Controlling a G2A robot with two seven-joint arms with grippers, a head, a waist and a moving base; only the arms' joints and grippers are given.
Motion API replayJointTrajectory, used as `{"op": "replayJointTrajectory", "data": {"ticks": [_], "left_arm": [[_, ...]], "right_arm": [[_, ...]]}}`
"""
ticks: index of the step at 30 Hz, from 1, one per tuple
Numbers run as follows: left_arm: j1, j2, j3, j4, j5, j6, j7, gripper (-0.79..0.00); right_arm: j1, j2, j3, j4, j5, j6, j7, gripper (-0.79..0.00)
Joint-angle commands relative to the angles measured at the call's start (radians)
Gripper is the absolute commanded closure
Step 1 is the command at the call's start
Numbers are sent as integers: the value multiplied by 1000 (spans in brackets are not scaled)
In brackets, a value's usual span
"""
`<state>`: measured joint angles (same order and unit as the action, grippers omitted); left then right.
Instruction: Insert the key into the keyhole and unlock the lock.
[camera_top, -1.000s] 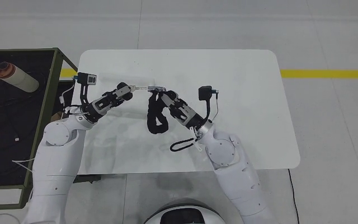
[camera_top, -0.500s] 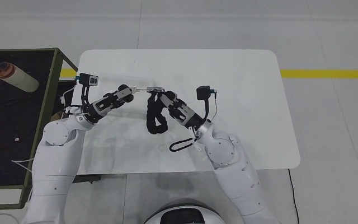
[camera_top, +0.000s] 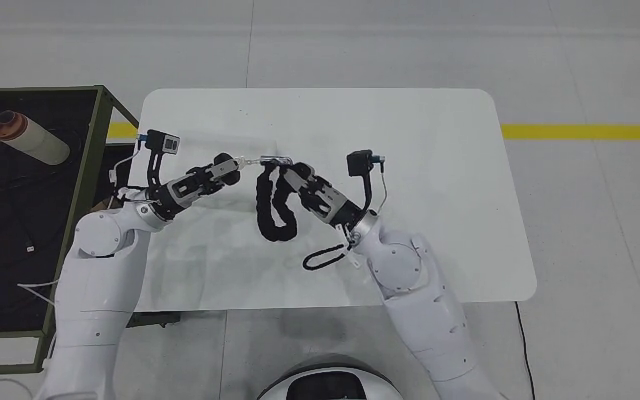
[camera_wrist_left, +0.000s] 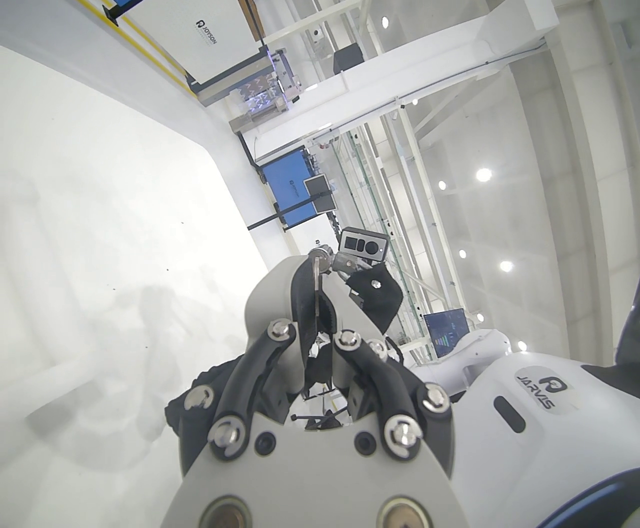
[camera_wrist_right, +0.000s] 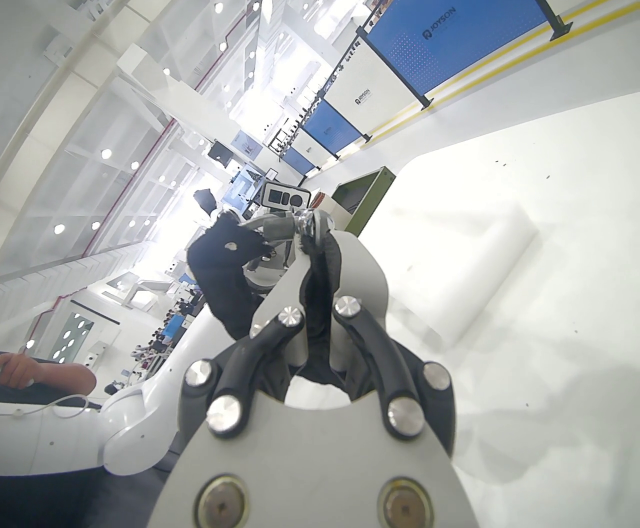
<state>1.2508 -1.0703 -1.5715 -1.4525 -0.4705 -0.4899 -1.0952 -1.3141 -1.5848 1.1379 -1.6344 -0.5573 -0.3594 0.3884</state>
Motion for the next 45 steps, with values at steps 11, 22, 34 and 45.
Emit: {"op": "replayJointTrajectory", "data": {"ticks": [11,22,34,45], "left_arm": [[-29,8,-1,35,-104,123,-128,0],[-47,17,-10,53,-134,175,-205,0],[-55,23,-9,64,-126,162,-233,0],[-51,25,-7,62,-71,108,-192,0]], "right_arm": [[30,5,20,16,132,5,119,0],[61,10,37,59,265,-14,234,0],[89,17,46,82,275,4,293,0],[92,20,42,71,240,8,290,0]]}}
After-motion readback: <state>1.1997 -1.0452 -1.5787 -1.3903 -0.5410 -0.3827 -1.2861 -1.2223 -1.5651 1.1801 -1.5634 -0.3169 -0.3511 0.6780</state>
